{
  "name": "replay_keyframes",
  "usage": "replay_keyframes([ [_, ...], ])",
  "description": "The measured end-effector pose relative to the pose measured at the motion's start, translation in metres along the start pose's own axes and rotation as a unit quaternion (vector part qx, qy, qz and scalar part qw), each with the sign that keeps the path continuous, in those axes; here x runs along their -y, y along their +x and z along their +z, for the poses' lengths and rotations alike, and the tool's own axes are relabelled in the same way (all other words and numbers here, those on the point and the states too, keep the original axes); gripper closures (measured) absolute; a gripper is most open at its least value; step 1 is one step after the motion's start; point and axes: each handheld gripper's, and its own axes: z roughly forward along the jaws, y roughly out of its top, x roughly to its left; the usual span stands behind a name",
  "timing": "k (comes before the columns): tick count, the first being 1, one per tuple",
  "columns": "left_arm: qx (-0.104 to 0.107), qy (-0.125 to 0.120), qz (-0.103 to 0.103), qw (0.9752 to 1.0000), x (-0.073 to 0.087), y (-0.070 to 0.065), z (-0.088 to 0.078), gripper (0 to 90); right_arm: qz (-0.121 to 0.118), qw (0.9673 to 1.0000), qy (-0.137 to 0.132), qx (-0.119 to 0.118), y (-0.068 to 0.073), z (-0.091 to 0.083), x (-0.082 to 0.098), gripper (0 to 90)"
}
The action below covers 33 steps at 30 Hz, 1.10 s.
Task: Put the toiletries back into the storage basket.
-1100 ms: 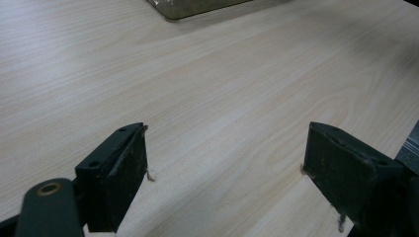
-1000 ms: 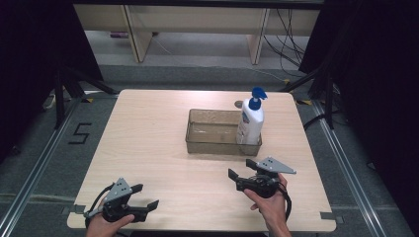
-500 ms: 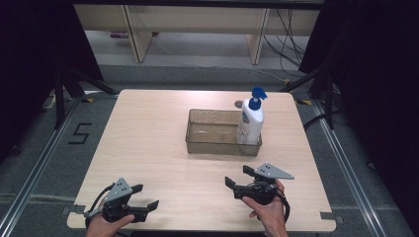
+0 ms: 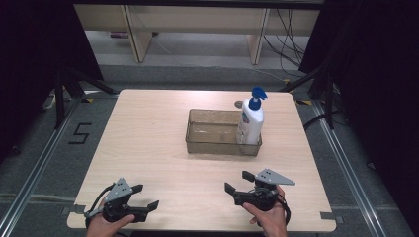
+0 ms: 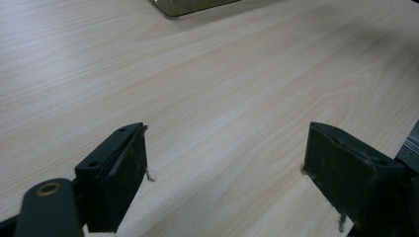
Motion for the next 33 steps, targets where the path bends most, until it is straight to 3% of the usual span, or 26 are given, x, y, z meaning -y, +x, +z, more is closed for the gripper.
replay_keyframes([
  [1, -0.003, -0.003, -0.006, 1.0, 0.0, -0.001, 0.0, 16.3, 0.005, 1.0, 0.002, -0.006, 0.0, -0.001, 0.0, 16.4],
  [2, -0.003, 0.004, 0.001, 1.0, 0.0, 0.0, 0.0, 16.2, -0.004, 1.0, -0.001, 0.0, 0.0, -0.002, 0.001, 16.4],
  [8, 0.001, 0.001, 0.002, 1.0, 0.0, 0.0, 0.0, 16.2, 0.011, 0.9999, 0.0, -0.004, 0.001, -0.007, 0.004, 16.1],
  [11, 0.001, 0.0, 0.002, 1.0, 0.0, 0.0, 0.001, 16.3, 0.0, 1.0, -0.002, -0.001, 0.0, -0.007, 0.006, 16.1],
  [12, 0.001, 0.001, 0.003, 1.0, 0.0, 0.0, 0.0, 16.3, 0.01, 0.9999, 0.007, -0.001, 0.001, -0.007, 0.007, 16.1],
  [14, 0.001, -0.006, -0.005, 1.0, 0.0, -0.001, 0.001, 16.3, 0.006, 1.0, 0.004, -0.006, 0.0, -0.007, 0.007, 16.1],
  [16, -0.004, 0.005, 0.002, 1.0, 0.0, 0.0, -0.001, 16.3, 0.022, 0.9997, 0.007, -0.002, 0.002, -0.008, 0.008, 16.1],
  [17, -0.003, 0.002, -0.001, 1.0, 0.0, 0.0, 0.0, 16.3, 0.008, 1.0, -0.003, -0.004, -0.001, -0.007, 0.008, 16.2],
  [21, -0.002, -0.003, -0.005, 1.0, 0.0, -0.001, 0.001, 16.2, 0.02, 0.9998, 0.0, -0.01, -0.001, -0.009, 0.009, 16.2],
  [23, 0.003, -0.007, -0.005, 1.0, 0.0, -0.001, 0.001, 16.2, 0.012, 0.9999, 0.004, 0.001, -0.003, -0.01, 0.01, 16.3],
  [24, 0.004, -0.007, -0.003, 1.0, 0.0, -0.001, 0.001, 16.2, 0.03, 0.9995, 0.003, -0.004, -0.001, -0.011, 0.01, 16.2],
  [25, 0.004, -0.006, -0.001, 1.0, 0.0, -0.001, 0.001, 16.2, 0.013, 0.9999, 0.0, -0.002, -0.003, -0.011, 0.01, 16.3],
  [33, 0.005, -0.003, 0.002, 1.0, 0.0, -0.001, 0.002, 16.2, 0.019, 0.9998, 0.011, -0.002, -0.003, -0.01, 0.011, 16.2],
])
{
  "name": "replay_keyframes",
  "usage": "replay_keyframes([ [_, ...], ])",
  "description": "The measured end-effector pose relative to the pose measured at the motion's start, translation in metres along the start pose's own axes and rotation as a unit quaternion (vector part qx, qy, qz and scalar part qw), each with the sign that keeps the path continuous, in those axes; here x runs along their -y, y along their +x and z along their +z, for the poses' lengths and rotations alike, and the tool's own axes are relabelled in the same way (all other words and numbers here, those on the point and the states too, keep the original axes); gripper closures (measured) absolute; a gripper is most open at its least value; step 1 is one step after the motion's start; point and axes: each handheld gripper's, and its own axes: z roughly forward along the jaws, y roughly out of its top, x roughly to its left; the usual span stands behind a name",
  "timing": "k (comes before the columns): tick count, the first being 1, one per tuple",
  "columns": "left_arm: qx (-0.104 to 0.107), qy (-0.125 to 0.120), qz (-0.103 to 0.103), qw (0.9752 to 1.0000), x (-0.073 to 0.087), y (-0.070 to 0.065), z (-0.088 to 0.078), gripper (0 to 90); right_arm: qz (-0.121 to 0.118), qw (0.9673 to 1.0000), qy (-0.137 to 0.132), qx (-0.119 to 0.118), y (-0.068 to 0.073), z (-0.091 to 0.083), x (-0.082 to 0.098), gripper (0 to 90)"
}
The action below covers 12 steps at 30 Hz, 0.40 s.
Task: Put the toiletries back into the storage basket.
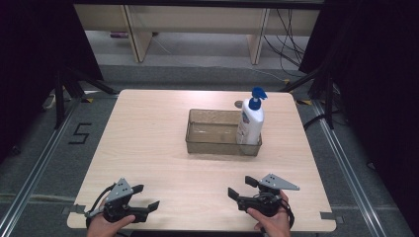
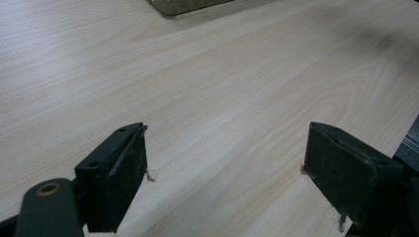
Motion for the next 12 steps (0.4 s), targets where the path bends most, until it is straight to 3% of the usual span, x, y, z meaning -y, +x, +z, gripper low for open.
replay_keyframes([
  [4, -0.001, 0.0, 0.0, 1.0, -0.0002, 0.0, -0.0002, 16.2, -0.001, 0.9999, -0.008, -0.006, -0.0006, 0.0014, 0.001, 16.3],
  [8, -0.001, 0.003, 0.0, 1.0, -0.0003, 0.0006, -0.0004, 16.2, -0.005, 1.0, 0.001, -0.001, -0.0006, 0.0009, 0.0007, 16.3],
  [9, -0.001, 0.003, 0.0, 1.0, -0.0003, 0.0005, -0.0004, 16.2, -0.003, 1.0, 0.001, 0.002, -0.0004, 0.0021, 0.0012, 16.3],
  [10, -0.001, 0.002, 0.0, 1.0, -0.0004, 0.0004, -0.0005, 16.2, 0.013, 0.9999, 0.011, -0.001, 0.0023, 0.0012, 0.0013, 16.3],
  [12, 0.0, 0.0, 0.001, 1.0, -0.0003, 0.0004, -0.0005, 16.2, 0.001, 1.0, 0.004, -0.004, 0.0007, 0.0026, 0.0018, 16.3],
])
